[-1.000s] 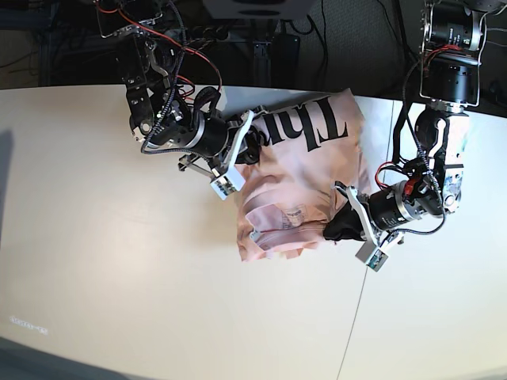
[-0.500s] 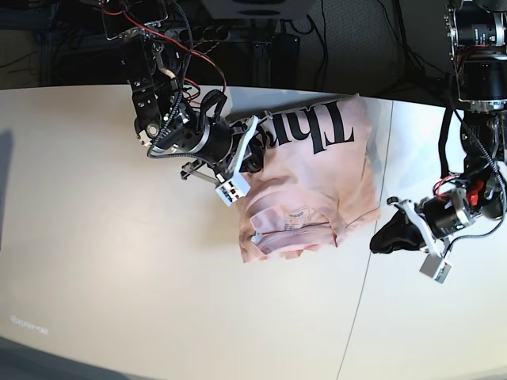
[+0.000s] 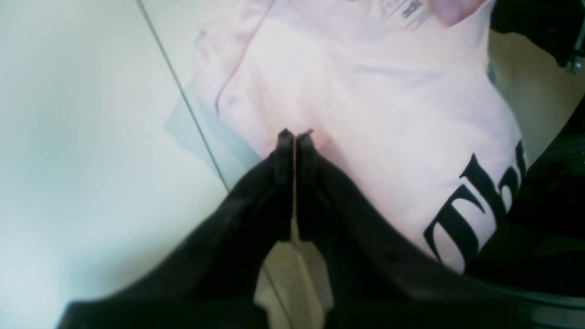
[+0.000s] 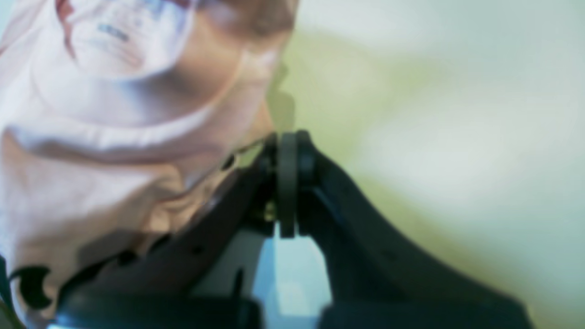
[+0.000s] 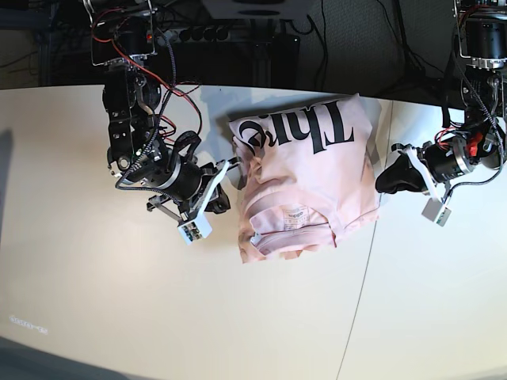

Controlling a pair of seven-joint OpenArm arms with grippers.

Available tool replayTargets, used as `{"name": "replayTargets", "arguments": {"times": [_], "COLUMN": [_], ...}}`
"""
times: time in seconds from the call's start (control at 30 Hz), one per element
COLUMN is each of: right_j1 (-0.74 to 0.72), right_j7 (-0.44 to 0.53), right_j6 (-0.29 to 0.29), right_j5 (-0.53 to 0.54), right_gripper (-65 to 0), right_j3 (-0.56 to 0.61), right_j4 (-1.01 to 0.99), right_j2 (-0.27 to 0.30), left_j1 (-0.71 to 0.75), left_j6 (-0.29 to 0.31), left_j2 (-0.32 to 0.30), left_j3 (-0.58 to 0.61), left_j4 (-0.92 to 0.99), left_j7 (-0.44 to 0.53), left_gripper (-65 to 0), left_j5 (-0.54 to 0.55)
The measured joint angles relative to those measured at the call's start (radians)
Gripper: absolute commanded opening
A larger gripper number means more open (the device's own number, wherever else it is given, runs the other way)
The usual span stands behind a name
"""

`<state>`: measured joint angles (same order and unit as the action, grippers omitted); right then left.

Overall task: Fold the T-shirt properly
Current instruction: 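Fold the bundle's side with the left gripper toward the right gripper, then tuck and flatten the bundle's sides with both grippers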

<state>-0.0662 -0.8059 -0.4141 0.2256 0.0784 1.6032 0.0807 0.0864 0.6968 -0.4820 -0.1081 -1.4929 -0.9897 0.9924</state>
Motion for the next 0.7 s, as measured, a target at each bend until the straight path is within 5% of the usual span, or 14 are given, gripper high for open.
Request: {"name": "replayTargets", "arguments": {"times": [0.13,0.7], "right_j1": [0.0,0.02], "right_j7": [0.0,-0.002], "right_j6": [0.0,0.0], "right_j5": [0.021,0.075], "right_gripper": [-65.0,-65.0], "right_j3": [0.0,0.0], "right_j4": [0.0,0.0], "right_j2": [0.036,0.033], "left_j1": [-0.003,-0.001], "left_j6": [-0.001,-0.001], "left_j2": [-0.002,0.02], "left_j3": [-0.027,-0.024], "left_j4": [0.0,0.076], "left_j7": [0.003,0.024], "left_gripper": [-63.5,-63.5], "left_j5": [-0.04,-0.073]}}
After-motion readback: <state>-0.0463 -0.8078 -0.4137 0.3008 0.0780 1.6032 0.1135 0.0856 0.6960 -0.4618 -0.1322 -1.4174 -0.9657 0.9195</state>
